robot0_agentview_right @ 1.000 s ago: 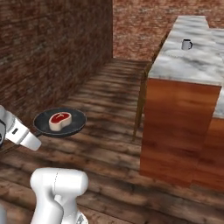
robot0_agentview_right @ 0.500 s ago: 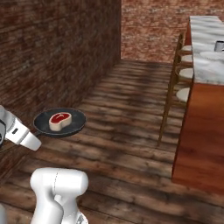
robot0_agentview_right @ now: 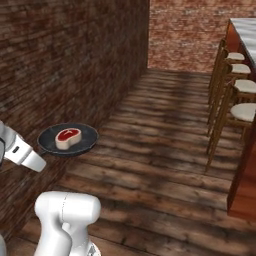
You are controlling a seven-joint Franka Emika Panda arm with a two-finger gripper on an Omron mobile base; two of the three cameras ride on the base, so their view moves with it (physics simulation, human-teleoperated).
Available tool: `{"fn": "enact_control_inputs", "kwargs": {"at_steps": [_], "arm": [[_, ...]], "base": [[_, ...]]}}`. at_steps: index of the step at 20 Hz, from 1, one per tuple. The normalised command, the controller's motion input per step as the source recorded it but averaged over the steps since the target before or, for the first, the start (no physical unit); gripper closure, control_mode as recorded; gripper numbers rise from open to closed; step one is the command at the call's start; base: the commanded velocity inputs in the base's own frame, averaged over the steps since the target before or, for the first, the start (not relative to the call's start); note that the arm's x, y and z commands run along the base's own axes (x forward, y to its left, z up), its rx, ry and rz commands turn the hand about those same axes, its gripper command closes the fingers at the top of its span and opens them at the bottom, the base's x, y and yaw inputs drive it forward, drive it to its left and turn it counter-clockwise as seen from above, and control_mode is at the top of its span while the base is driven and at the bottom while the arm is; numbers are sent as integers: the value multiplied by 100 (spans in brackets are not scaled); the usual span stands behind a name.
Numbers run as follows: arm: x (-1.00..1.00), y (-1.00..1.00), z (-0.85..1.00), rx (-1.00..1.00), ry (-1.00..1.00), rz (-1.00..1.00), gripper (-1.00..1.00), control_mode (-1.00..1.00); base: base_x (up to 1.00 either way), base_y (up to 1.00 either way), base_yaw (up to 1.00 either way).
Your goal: Pick up the pan with the steak in it and place it on the dining table. Then place the steak on the plate.
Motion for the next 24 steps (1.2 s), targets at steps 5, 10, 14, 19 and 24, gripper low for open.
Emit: {"fn": "enact_control_inputs", "kwargs": {"at_steps": [5,10,14,19,24], "arm": [[0,0,0,0,0,0,100,100],[0,0,0,0,0,0,100,100],[0,0,0,0,0,0,100,100],[0,0,0,0,0,0,100,100],[0,0,0,0,0,0,100,100]], "base": [[8,3,0],[80,0,-3],[100,5,-6],[100,9,-6],[100,12,-5]]}}
